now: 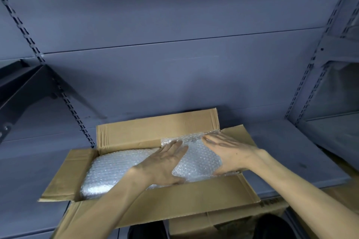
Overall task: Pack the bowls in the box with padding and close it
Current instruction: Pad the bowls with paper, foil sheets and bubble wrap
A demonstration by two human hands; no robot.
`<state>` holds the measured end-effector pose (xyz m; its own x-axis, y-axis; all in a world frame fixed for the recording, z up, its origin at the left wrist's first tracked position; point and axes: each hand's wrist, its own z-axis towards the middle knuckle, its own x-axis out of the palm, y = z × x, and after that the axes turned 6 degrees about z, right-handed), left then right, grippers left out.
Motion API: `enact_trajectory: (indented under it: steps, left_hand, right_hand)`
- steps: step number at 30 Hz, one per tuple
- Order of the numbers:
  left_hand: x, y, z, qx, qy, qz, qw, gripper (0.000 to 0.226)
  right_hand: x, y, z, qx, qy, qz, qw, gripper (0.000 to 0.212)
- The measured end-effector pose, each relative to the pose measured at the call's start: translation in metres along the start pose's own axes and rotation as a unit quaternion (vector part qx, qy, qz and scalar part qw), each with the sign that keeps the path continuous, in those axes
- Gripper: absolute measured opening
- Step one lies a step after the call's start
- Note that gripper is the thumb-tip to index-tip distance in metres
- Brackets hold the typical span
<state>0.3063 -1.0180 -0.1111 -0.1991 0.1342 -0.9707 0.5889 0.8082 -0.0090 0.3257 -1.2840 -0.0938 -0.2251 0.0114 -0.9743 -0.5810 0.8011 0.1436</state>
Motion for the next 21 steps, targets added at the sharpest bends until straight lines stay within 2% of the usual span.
enact_trajectory:
  steps: [4, 10, 13, 16, 21]
  left_hand:
    - [0.007, 0.001, 0.003, -0.007, -0.013, -0.011, 1.000, 0.107]
    - [0.001, 0.015, 0.003, -0.002, 0.033, -0.078, 0.996, 0.115]
    - [-0.002, 0.019, 0.003, 0.003, 0.052, -0.061, 0.997, 0.118]
    - [0.000, 0.012, 0.007, 0.002, 0.035, -0.015, 0.999, 0.125]
    - [0.003, 0.001, 0.009, -0.020, 0.010, 0.019, 1.000, 0.126]
  right_hand:
    - [-0.001, 0.002, 0.001, 0.001, 0.012, -0.009, 1.000, 0.117]
    - [-0.022, -0.007, 0.002, 0.035, 0.105, 0.040, 0.993, 0.121]
    - [-0.029, -0.009, 0.007, 0.055, 0.135, 0.029, 0.989, 0.129]
    - [-0.024, -0.005, 0.014, 0.058, 0.150, -0.020, 0.987, 0.135]
    - [-0.011, -0.003, 0.016, 0.036, 0.126, -0.070, 0.989, 0.139]
